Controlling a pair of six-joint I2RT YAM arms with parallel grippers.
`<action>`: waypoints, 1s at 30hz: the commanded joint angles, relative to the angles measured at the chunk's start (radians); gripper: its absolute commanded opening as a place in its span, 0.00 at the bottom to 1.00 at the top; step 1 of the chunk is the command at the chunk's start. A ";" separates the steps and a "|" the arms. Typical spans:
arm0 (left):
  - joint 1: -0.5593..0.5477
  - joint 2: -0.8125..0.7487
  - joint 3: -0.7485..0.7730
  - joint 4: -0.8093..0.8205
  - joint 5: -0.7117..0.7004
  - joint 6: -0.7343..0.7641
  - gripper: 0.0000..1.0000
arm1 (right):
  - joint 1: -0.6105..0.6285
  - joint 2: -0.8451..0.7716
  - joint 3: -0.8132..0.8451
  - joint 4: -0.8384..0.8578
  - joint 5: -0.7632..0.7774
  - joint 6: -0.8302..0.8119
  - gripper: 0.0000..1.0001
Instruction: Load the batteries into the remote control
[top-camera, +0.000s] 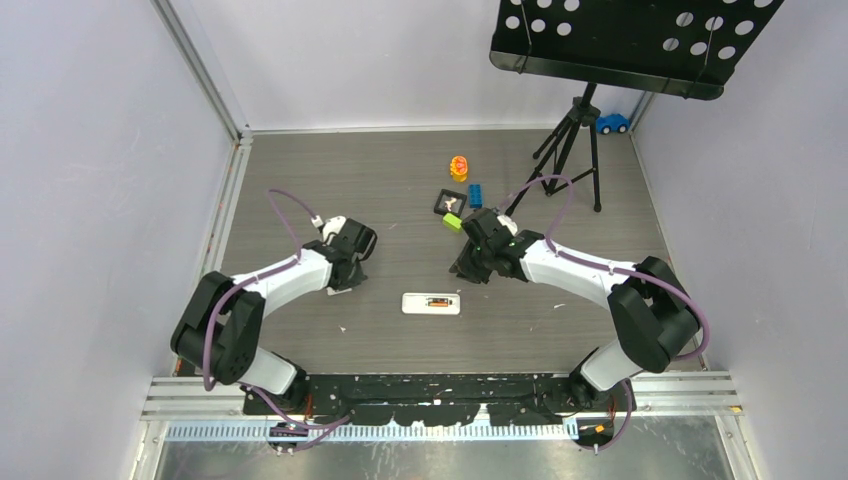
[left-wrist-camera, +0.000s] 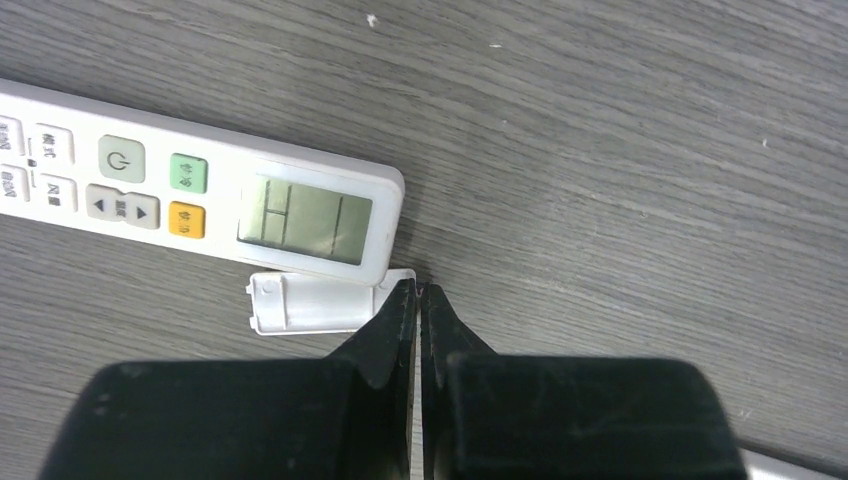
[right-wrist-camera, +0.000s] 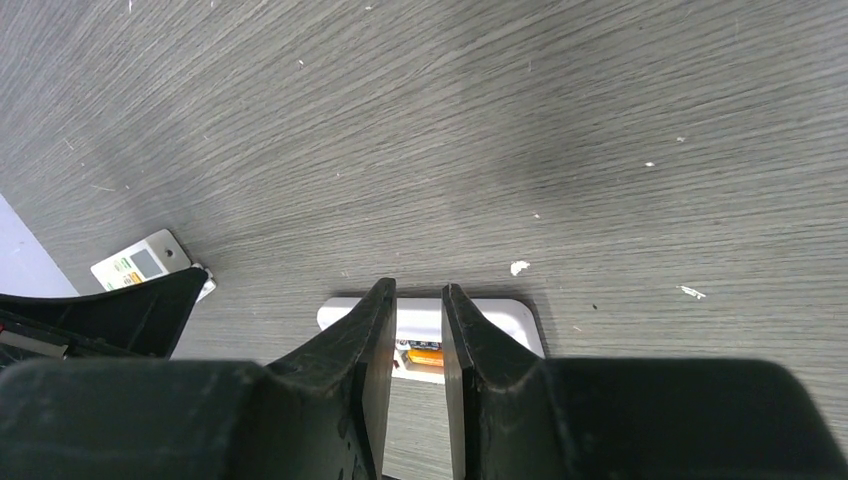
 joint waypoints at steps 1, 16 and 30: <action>0.003 -0.045 0.016 0.044 0.090 0.052 0.00 | -0.009 -0.045 0.003 0.026 -0.007 -0.014 0.31; 0.003 -0.195 0.210 0.061 0.908 0.119 0.00 | -0.009 -0.314 -0.158 0.475 -0.487 -0.549 0.71; 0.044 -0.205 0.083 0.646 1.197 -0.593 0.00 | 0.019 -0.475 -0.398 1.027 -0.530 -0.749 0.72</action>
